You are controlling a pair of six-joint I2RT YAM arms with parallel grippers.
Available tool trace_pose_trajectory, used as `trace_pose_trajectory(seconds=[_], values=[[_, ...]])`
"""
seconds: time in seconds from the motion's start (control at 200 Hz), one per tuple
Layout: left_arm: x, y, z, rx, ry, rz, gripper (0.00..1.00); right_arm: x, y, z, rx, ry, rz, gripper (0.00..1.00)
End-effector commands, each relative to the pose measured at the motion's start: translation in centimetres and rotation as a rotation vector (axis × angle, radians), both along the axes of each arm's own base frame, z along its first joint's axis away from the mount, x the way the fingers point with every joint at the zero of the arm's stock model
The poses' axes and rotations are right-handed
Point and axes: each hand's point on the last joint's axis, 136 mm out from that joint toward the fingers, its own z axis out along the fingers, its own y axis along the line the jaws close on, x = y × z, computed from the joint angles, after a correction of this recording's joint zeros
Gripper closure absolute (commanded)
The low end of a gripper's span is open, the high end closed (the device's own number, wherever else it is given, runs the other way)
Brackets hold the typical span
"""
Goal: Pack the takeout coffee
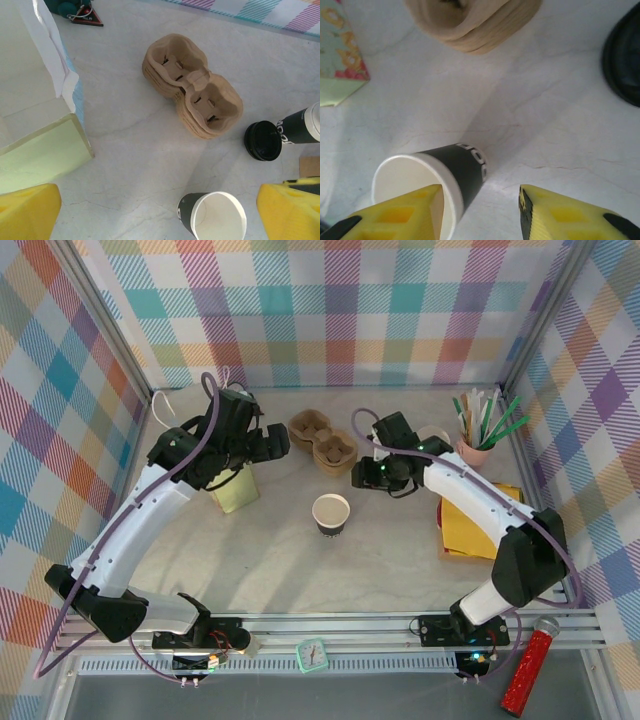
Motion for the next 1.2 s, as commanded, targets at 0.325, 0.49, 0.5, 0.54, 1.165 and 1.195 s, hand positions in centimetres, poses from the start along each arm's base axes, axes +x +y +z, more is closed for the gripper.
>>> trace_pose_trajectory(seconds=[0.325,0.49,0.5,0.54,1.165,1.195], values=[[0.0,-2.2,-0.7,-0.065,0.033,-0.053,0.0,5.8,-3.6,-5.6,-0.246,0.03,0.017,0.7],[0.0,-2.1,-0.8,-0.06,0.037,-0.05,0.0,7.3,-3.6,-7.0,-0.288,0.039,0.027,0.72],[-0.1,-2.1,-0.9,-0.06,0.038,-0.049,0.0,7.3,-3.6,-7.0,-0.291,0.039,0.028,0.72],[0.0,-2.1,-0.9,-0.058,0.04,-0.048,0.0,7.7,-3.7,-7.2,-0.3,0.035,0.03,0.72],[0.3,-1.8,-0.8,-0.032,0.031,-0.038,0.0,9.6,-4.4,-9.5,-0.333,0.09,0.002,0.66],[0.3,-1.8,-0.9,-0.032,0.032,-0.038,0.0,9.6,-4.4,-9.6,-0.334,0.093,0.003,0.66]])
